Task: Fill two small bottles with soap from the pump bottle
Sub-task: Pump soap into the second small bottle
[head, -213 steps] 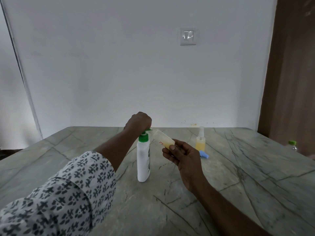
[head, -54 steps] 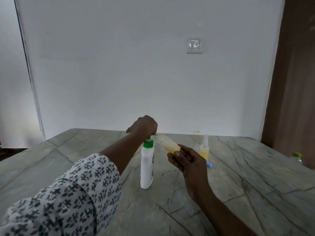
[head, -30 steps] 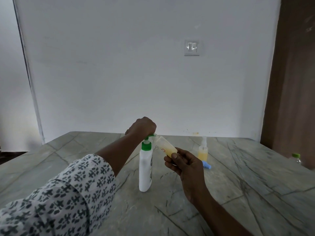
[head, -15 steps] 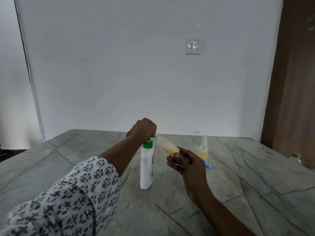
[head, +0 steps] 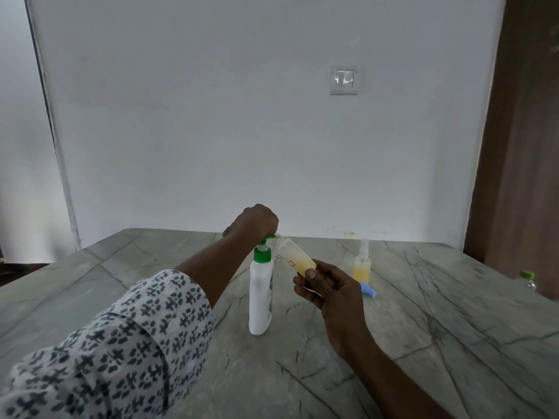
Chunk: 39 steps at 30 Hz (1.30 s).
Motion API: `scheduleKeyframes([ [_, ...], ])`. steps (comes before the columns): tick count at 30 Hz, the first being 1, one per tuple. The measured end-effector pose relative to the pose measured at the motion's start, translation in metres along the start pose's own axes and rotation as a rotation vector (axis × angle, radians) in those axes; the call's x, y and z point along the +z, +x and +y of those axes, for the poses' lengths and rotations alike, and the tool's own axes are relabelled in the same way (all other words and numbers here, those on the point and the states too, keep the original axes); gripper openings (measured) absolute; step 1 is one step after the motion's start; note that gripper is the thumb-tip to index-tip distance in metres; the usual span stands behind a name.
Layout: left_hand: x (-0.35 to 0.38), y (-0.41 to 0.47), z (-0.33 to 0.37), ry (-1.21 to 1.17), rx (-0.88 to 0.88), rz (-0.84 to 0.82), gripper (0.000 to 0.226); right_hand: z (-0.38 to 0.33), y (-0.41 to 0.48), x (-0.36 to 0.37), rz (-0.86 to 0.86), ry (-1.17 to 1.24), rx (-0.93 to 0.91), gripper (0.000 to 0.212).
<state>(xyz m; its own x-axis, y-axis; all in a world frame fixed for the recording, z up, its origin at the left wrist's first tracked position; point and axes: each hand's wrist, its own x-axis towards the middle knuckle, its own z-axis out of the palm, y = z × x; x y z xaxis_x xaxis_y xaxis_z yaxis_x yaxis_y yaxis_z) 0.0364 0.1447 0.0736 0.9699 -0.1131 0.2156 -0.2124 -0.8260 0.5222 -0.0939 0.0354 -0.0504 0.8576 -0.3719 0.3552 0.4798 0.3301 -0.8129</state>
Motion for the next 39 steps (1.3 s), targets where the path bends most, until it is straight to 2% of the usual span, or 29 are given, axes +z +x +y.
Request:
scheduleKeyframes([
  [2,0.007,0.002,-0.004,-0.011,-0.02,-0.002,0.017,0.0,0.0,-0.001,0.007,-0.01,0.003,0.021],
  [8,0.007,-0.005,-0.001,0.006,-0.069,0.025,0.026,0.002,-0.001,-0.003,0.018,-0.033,0.008,0.021],
  [14,0.0,-0.01,0.002,0.009,-0.055,0.015,0.008,0.001,-0.001,-0.003,0.0,-0.021,0.009,0.021],
  [19,-0.009,-0.015,0.011,0.079,-0.025,0.011,0.027,0.002,0.0,-0.001,-0.003,0.008,0.029,0.02],
  [23,-0.005,-0.009,0.005,0.059,-0.03,-0.021,0.014,0.001,0.0,0.0,-0.019,0.026,0.026,0.02],
  [28,0.0,0.001,-0.001,-0.022,0.003,-0.006,0.023,0.003,-0.001,-0.001,-0.019,0.011,0.02,0.022],
  [32,0.003,-0.006,-0.003,-0.02,-0.051,0.002,0.011,0.004,0.0,-0.003,0.007,-0.009,0.028,0.02],
  [39,0.004,-0.009,-0.001,-0.017,-0.074,0.035,0.008,0.005,0.0,-0.004,0.013,-0.017,0.03,0.022],
])
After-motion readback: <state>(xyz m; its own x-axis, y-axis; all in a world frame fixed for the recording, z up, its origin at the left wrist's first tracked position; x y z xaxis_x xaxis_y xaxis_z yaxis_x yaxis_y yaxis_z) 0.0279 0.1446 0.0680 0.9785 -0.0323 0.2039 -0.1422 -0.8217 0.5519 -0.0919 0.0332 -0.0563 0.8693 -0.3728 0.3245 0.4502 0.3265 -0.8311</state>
